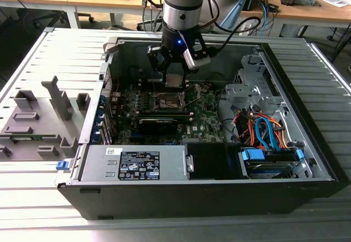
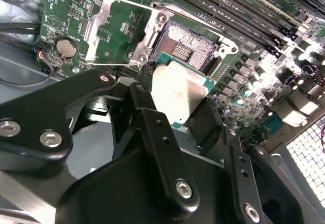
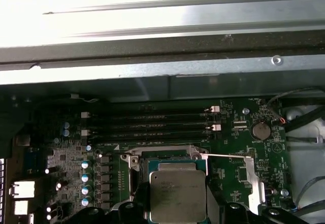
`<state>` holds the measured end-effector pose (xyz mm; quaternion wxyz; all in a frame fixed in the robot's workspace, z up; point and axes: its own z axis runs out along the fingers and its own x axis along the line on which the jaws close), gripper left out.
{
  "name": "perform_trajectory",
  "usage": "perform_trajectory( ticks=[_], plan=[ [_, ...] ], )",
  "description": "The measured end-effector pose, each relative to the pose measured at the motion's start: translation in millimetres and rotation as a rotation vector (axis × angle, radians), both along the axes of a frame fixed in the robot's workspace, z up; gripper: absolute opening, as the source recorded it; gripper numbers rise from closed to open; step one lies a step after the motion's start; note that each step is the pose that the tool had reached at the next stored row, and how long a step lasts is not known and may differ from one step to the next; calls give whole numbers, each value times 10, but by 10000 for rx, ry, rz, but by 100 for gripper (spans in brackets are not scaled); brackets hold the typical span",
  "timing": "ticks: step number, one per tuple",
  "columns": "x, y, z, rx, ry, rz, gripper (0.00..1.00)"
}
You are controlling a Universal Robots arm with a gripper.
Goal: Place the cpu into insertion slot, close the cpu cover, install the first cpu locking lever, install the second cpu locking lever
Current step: 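Place the cpu into insertion slot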
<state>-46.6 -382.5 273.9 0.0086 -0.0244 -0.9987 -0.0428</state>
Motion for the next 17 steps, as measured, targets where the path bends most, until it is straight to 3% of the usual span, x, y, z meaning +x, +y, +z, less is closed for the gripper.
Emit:
perform_trajectory(
  ticks=[17],
  plan=[
    [0, 0, -1, -22, 0, -343, 54]
  ],
)
